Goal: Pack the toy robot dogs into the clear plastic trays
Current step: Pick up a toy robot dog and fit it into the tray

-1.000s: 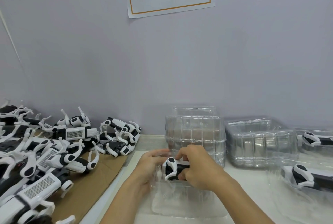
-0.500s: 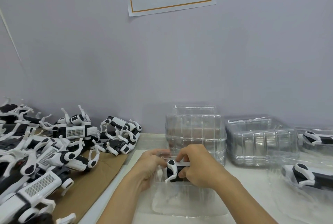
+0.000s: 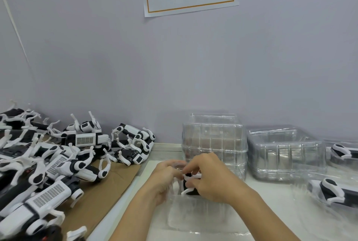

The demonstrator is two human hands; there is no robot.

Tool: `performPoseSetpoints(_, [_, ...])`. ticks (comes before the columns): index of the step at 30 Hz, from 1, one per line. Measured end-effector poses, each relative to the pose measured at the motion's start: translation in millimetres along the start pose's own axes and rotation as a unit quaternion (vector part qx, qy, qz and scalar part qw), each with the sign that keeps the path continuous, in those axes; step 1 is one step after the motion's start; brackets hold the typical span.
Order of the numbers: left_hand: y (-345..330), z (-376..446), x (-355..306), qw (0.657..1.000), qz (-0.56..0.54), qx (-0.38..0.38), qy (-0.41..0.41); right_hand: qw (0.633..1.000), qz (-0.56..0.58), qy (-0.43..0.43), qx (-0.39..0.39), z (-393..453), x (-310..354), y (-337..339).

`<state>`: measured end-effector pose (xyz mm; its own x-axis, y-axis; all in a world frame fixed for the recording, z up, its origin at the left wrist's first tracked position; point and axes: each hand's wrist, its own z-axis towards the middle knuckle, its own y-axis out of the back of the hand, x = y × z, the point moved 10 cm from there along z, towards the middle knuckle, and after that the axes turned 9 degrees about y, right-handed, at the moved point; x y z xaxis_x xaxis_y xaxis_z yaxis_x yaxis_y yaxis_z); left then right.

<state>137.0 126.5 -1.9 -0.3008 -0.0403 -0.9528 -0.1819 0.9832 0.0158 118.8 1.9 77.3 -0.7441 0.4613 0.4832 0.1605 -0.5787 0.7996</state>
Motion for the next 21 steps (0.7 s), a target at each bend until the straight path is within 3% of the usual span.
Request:
performPoseSetpoints(8, [-2.3,-2.1,-0.7,1.0,0.007,0.015,-0.003,1.0,-0.003,-0.012,-0.028,1.1,-1.0,-2.8])
performPoseSetpoints(15, [3.4,-0.4,-0.5,1.0,0.023,-0.01,-0.008,1.0,0.017,-0.019,0.006,-3.4,-14.1,17.8])
performPoseSetpoints(21, [4.7,0.8,0.9,1.0,0.008,-0.02,-0.003,0.994,-0.018,-0.106,-0.004,-23.0,-52.4,70.5])
